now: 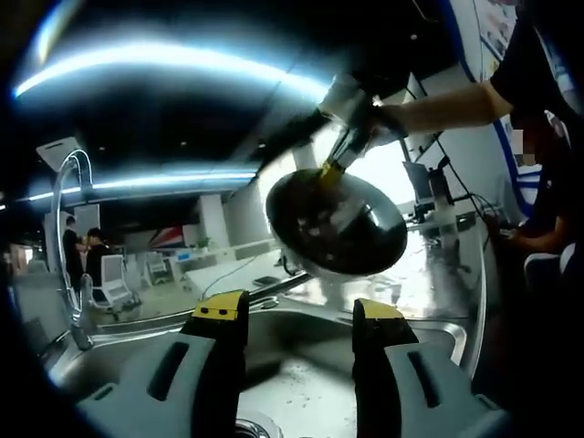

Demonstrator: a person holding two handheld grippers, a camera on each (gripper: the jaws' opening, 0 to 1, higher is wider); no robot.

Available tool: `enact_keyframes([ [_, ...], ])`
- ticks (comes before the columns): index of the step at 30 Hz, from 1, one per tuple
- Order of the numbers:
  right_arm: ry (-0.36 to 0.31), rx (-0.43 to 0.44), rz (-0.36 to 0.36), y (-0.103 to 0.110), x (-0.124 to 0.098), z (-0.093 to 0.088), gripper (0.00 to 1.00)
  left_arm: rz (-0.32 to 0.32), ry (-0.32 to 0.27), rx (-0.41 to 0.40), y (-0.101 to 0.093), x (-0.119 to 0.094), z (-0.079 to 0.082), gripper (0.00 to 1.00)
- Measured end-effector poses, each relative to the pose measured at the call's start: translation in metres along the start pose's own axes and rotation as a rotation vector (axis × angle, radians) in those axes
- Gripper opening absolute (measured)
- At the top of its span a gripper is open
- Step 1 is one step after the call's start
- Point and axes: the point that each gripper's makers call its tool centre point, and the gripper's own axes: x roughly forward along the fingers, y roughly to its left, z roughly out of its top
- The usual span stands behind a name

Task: Pick up bowl with dirty water move over sink pour dirty water into sink return bowl to place

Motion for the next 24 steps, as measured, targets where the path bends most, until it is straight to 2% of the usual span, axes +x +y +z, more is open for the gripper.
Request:
enact_keyframes([
  [6,0.021,0.030,-0.010,-0.010,-0.004,-0.018,0.00,0.001,0.000,-0.001,0.000,0.000,0.000,0.40],
  [16,0.054,0.047,-0.034,-0.023,-0.006,-0.036,0.00,-0.009,0.012,0.007,-0.001,0.001,-0.003,0.40],
  [24,0.085,0.076,-0.049,-0.030,-0.006,-0.060,0.00,-0.004,0.009,0.005,-0.001,0.001,-0.002,0.40],
])
